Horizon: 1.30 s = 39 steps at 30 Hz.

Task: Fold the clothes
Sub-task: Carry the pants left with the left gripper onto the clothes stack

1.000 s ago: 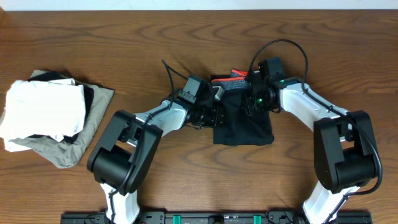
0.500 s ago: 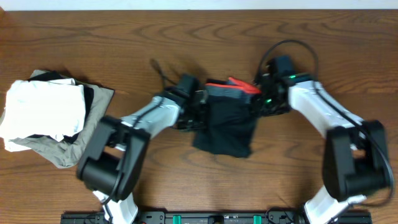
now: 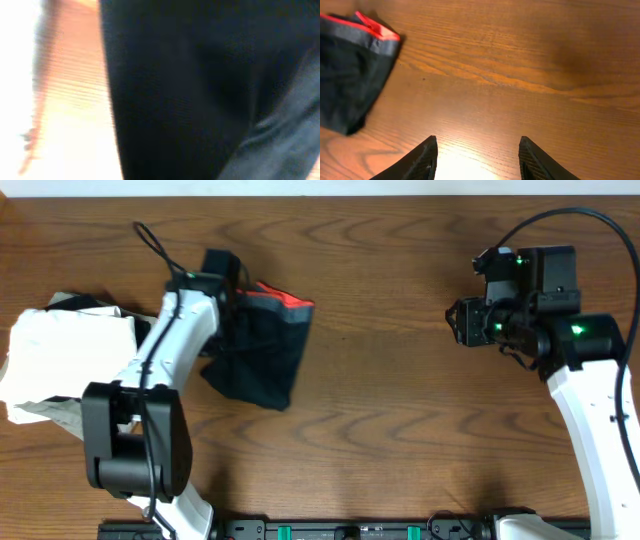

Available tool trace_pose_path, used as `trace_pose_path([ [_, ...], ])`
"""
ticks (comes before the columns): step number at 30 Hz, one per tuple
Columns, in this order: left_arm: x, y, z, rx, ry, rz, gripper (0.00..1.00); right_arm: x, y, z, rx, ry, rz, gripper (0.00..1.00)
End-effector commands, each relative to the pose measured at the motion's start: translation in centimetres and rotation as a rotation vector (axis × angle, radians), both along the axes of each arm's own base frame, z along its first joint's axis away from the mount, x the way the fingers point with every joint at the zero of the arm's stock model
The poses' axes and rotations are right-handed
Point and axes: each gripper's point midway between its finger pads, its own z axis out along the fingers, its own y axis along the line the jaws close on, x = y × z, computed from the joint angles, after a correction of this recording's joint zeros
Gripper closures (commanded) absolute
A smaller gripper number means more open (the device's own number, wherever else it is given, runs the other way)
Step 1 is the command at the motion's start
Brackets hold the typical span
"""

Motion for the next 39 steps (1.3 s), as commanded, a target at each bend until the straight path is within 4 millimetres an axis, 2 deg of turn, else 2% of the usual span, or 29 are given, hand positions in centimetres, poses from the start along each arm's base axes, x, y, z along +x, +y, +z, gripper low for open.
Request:
trace_pose_path([
  [1, 2.3, 3.1, 4.2, 0.111, -0.105, 0.019, 0.94, -0.5, -0.4, 0.2, -0.013, -0.002, 0.004, 0.49],
  [7, 4.3, 6.0, 7.9, 0.144, -0.189, 0.062, 0.94, -1.0, -0.5, -0.1, -0.017, 0.023, 0.007, 0.49],
  [13, 5.2, 9.1, 10.2, 0.151, -0.249, 0.14, 0.94, -1.1, -0.5, -0.2, -0.018, 0.027, 0.007, 0.49],
  [24, 4.1, 13.3, 13.7, 0.165, -0.293, 0.247, 0.94, -1.2, -0.5, -0.3, -0.021, 0.03, 0.011, 0.48],
  [29, 3.6, 15.9, 14.8, 0.174, -0.338, 0.314, 0.94, -1.3, -0.5, -0.3, -0.023, 0.035, 0.013, 0.48],
  [36, 6.2, 16.6, 15.8, -0.004, -0.485, 0.329, 0.94, -1.8, -0.9, -0.7, -0.046, 0.06, 0.005, 0.47],
  [39, 6.7, 17.1, 16.3, -0.016, -0.521, 0.329, 0.94, -2.0, -1.0, -0.9, -0.047, 0.069, 0.005, 0.48],
])
